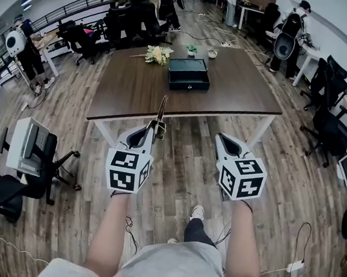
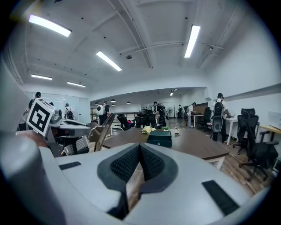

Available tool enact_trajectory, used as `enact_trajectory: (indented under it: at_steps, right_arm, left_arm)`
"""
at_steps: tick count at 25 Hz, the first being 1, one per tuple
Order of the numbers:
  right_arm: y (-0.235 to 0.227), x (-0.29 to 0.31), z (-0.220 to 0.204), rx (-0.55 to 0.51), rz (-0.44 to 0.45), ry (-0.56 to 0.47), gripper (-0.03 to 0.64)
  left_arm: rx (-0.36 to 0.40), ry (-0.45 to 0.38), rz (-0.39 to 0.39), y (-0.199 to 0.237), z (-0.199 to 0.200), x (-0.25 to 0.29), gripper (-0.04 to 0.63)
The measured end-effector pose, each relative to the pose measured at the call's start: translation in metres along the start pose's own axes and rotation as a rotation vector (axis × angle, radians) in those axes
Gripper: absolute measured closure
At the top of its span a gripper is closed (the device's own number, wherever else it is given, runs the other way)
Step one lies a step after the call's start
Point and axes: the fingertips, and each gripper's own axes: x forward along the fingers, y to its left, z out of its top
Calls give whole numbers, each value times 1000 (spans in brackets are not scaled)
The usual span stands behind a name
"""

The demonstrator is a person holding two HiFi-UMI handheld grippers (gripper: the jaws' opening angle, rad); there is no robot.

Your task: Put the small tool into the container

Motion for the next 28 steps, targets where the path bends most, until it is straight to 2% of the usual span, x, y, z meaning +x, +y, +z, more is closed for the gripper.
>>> enact_trajectory:
  at_steps: [8,17,28]
  right_arm:
    - [-30,38,2,10,30,9,612]
    - [-89,90,13,13,67,34,612]
    - [-147,155,24,-19,150,56,612]
  left_arm:
    - [-2,24,17,5,2,45,594]
    - [-12,52,54,8,19,114,592]
    - [4,94,107,9,37,193,592]
